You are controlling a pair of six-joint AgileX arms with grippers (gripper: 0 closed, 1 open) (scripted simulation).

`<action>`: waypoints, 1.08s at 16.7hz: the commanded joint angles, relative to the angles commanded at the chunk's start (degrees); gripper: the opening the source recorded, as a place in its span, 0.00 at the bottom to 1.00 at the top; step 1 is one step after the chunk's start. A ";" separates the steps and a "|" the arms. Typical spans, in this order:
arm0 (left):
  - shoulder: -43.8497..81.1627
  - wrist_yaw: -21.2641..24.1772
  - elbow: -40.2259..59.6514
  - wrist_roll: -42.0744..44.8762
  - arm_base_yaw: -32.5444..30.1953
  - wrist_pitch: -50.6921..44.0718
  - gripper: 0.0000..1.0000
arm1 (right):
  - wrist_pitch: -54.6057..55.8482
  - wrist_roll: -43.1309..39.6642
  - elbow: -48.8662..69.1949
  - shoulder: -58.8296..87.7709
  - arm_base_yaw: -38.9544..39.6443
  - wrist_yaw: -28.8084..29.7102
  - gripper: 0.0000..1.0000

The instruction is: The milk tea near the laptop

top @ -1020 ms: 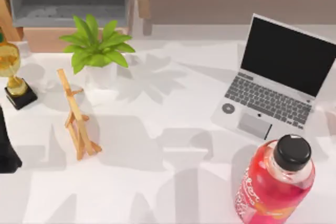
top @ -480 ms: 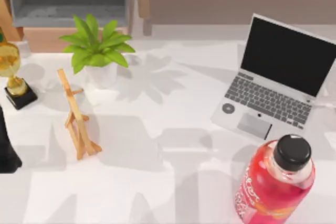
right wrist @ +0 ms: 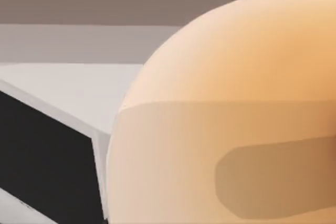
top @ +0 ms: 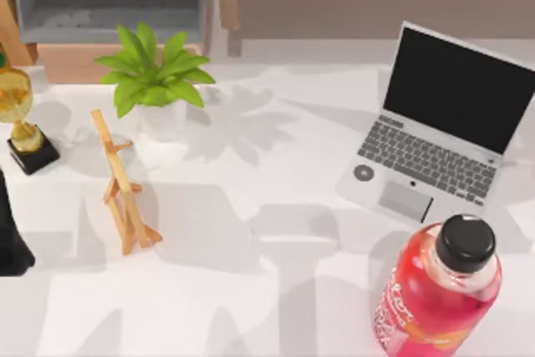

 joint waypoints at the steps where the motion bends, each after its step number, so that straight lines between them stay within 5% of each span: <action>1: 0.00 0.00 0.00 0.00 0.00 0.00 1.00 | 0.74 -0.04 -0.36 0.03 -0.02 -0.10 0.00; 18: 0.00 0.00 0.00 0.00 0.00 0.00 1.00 | 5.49 0.25 -4.42 4.80 0.52 0.53 0.00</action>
